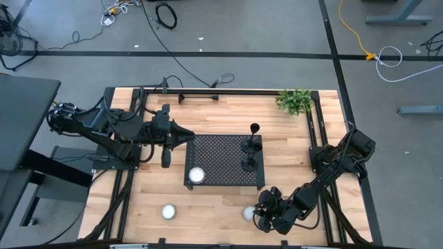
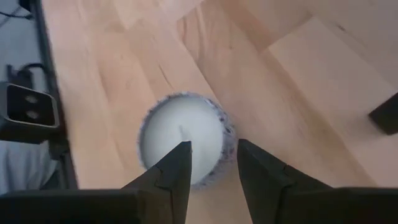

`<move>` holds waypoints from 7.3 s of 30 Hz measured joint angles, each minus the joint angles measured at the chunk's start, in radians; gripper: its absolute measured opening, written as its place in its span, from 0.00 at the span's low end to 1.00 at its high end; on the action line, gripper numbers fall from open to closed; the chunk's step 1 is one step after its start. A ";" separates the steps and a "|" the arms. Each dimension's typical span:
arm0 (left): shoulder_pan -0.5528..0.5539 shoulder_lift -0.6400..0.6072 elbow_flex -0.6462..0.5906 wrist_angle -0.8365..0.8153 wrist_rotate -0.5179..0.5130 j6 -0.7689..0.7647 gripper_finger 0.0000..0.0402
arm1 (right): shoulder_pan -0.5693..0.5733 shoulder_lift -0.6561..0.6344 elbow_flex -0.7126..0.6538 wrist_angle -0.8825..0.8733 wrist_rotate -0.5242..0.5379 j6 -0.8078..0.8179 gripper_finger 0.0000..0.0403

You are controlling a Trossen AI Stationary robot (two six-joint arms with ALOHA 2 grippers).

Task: Pick & Place candle stick holders
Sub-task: Put the red patterned scented candle on the shelf aligned with the other scented candle

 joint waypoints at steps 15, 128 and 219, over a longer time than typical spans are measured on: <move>0.000 0.000 0.000 0.000 0.000 0.000 0.12 | -0.003 0.013 0.000 -0.018 -0.034 0.015 0.16; 0.105 0.041 -0.033 -0.064 0.184 0.158 0.41 | -0.636 0.012 1.195 -0.806 -0.196 -1.266 0.00; 0.167 0.171 -0.032 0.159 0.312 0.027 0.74 | -0.635 0.004 1.193 -0.763 -0.184 -1.339 0.00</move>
